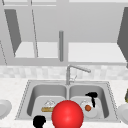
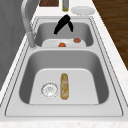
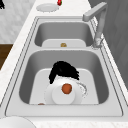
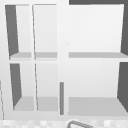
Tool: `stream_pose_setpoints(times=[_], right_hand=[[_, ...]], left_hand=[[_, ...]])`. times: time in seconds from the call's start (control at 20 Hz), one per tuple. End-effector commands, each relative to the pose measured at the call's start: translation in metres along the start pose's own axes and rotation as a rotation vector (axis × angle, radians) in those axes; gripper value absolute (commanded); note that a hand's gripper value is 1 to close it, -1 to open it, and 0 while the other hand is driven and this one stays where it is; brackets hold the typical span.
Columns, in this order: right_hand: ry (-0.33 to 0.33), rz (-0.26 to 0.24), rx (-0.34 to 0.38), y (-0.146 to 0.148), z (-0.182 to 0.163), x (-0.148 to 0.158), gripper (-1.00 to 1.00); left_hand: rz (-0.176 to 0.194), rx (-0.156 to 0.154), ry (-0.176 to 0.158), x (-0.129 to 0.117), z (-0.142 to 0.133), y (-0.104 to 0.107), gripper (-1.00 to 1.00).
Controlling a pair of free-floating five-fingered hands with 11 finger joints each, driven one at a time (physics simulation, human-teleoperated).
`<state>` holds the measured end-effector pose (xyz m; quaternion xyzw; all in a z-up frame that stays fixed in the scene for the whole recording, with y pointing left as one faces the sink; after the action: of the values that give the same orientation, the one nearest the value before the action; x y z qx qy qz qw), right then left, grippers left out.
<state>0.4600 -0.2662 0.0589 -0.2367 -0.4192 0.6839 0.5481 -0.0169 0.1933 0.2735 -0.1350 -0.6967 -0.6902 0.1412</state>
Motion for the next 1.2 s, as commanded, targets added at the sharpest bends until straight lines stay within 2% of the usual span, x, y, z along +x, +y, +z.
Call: stream_pose_setpoints(times=[0.0,0.8,1.15], right_hand=[[0.009,0.0,-0.103,-0.012,0.005,0.008,-1.0],[0.012,0.111,-0.429,-0.06,0.025,0.038,-1.0],[-0.009,0.143,-0.561,-0.084,0.032,0.048,-1.0]], left_hand=[[0.0,0.0,0.0,0.0,0.0,0.0,0.0],[0.0,0.0,0.0,0.0,0.0,0.0,0.0],[0.0,0.0,0.0,0.0,0.0,0.0,0.0]])
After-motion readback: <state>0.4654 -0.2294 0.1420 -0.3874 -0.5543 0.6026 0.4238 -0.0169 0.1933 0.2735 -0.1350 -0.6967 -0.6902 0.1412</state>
